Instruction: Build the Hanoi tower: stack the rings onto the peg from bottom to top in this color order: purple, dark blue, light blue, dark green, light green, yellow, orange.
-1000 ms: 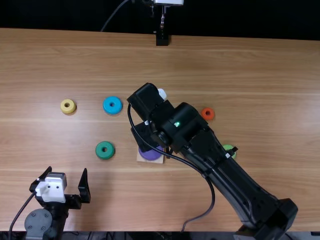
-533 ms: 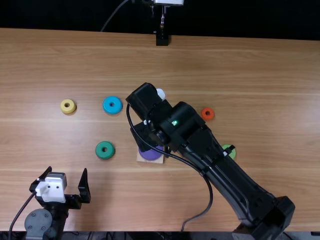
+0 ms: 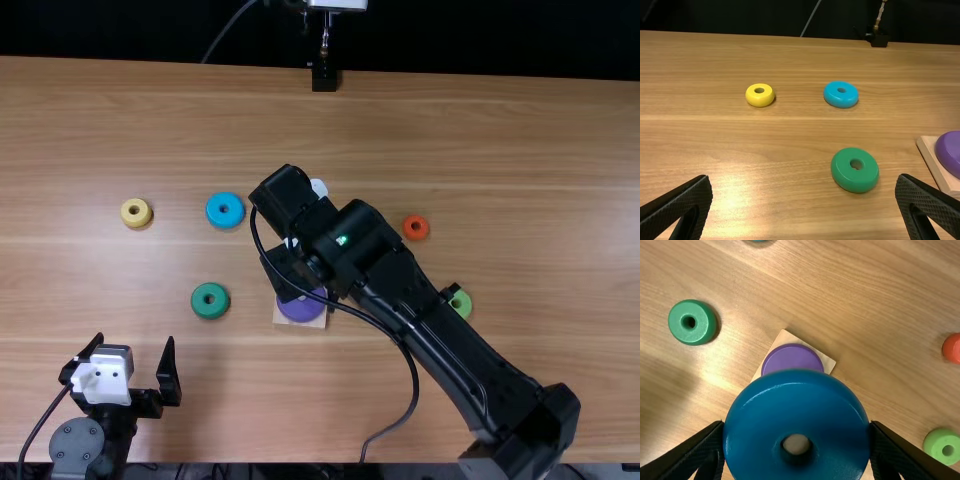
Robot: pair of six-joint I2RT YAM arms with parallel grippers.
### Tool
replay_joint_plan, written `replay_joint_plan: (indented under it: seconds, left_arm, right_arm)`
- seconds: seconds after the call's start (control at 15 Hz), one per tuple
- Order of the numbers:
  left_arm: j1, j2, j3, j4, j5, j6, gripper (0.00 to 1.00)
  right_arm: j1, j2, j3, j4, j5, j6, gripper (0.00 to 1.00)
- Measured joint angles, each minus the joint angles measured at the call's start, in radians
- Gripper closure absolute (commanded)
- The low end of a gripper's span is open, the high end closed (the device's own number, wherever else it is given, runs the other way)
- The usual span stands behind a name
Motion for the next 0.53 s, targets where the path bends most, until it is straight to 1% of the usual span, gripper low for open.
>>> replay_joint_plan:
  seconds: [0.2,0.53]
  left_arm:
    - [0.000,0.000,0.000,0.000,0.000,0.000,0.00]
    - [0.000,0.000,0.000,0.000,0.000,0.000,0.00]
  right_arm:
    - [-0.015,0.016,0.000,0.000,0.002,0.000,0.00]
    - [-0.015,0.018,0.003,-0.001,0.001,0.000,0.00]
